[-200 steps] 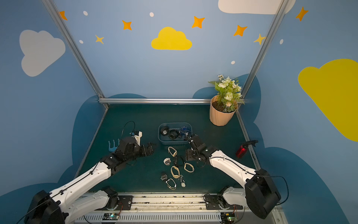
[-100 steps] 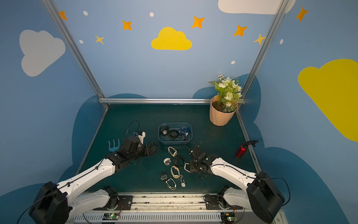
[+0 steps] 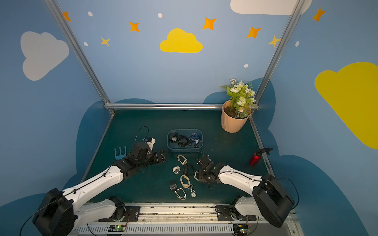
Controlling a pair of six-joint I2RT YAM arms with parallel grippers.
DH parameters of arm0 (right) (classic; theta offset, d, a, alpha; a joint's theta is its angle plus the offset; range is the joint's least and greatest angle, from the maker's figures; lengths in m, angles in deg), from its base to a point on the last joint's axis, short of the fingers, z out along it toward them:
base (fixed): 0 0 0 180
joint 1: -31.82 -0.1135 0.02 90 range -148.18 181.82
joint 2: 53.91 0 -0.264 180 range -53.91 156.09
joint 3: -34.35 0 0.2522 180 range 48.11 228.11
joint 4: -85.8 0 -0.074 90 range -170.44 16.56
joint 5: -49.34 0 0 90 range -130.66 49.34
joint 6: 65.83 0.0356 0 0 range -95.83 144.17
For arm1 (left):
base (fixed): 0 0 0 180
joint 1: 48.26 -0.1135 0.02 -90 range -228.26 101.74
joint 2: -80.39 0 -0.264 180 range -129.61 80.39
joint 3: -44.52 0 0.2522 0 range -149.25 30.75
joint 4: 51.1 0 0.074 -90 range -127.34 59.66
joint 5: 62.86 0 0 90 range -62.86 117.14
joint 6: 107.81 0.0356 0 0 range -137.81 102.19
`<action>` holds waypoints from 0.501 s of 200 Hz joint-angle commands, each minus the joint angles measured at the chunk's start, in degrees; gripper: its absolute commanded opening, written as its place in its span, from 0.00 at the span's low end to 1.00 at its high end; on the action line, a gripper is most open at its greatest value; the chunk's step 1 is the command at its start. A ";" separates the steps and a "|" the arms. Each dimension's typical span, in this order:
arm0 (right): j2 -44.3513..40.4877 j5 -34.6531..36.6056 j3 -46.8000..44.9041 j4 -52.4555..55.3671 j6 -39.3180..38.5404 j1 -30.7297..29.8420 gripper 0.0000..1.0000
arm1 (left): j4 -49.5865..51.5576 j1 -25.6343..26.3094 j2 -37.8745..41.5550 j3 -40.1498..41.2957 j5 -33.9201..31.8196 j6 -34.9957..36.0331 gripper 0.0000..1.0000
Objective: Put the watch into the storage box
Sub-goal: Pick up the watch at the center of the board.
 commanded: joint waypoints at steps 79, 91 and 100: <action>-5.01 9.96 7.35 7.93 -5.54 -0.47 0.00 | -0.52 0.77 -0.67 -0.07 -0.67 -0.61 1.00; -5.37 12.09 8.64 7.95 -6.03 -0.38 0.00 | -0.43 0.69 -0.87 0.13 -1.04 -0.33 1.00; -5.20 13.74 10.38 8.51 -6.93 -0.35 0.00 | 0.06 0.75 -0.96 -0.11 -1.00 -0.56 1.00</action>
